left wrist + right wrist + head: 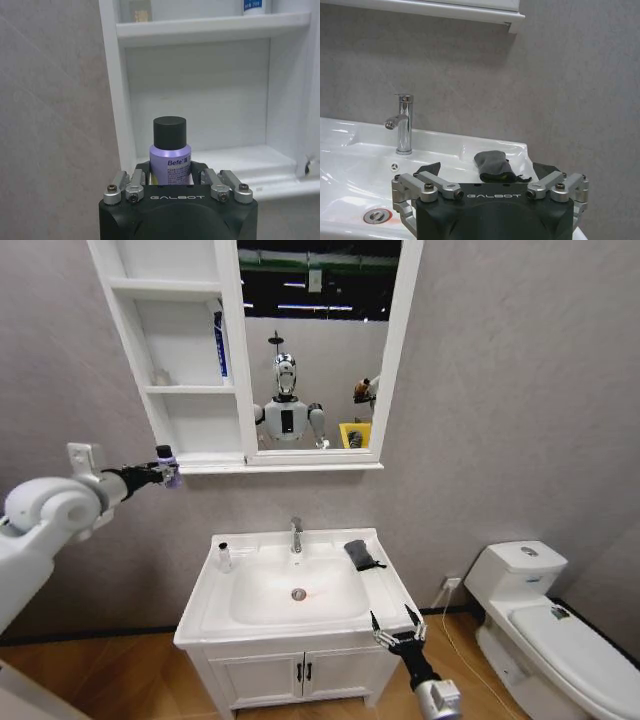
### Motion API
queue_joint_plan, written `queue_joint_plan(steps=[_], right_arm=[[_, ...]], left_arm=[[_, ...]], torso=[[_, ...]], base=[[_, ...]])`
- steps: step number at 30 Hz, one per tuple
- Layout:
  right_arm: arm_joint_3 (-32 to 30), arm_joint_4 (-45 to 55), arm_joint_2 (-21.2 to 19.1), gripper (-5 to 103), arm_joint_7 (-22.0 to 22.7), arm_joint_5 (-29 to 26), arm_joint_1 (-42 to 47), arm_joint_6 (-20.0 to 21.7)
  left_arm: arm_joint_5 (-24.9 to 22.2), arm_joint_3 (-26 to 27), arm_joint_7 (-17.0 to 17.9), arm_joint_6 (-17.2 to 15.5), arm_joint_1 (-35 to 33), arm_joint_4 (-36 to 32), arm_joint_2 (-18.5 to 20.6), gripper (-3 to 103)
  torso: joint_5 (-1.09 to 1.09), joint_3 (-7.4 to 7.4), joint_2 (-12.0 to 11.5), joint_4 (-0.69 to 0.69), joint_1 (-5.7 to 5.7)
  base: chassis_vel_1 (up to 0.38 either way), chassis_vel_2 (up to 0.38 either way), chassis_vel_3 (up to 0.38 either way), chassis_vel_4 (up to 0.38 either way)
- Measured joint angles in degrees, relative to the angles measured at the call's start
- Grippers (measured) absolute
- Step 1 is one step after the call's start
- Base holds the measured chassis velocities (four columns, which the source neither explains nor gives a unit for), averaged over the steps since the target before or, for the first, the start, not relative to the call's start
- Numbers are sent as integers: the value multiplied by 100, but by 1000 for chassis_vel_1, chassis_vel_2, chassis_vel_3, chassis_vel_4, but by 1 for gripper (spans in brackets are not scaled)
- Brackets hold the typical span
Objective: Move facial cleanser and shampoo from washbasin to cabinet, then wipe washbasin with towel.
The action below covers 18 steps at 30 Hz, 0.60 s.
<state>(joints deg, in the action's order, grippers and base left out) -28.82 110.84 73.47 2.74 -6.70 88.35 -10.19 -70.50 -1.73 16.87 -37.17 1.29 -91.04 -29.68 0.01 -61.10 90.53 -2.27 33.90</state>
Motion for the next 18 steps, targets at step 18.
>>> queue_joint_plan(steps=[18], right_arm=[[-69,-280,-12,100,-3,-34,-8,-184]], left_arm=[[818,-1471,-475,51,1920,2495,-1507,42]], torso=[[-1,0,0,0,0]], base=[[0,0,0,0]])
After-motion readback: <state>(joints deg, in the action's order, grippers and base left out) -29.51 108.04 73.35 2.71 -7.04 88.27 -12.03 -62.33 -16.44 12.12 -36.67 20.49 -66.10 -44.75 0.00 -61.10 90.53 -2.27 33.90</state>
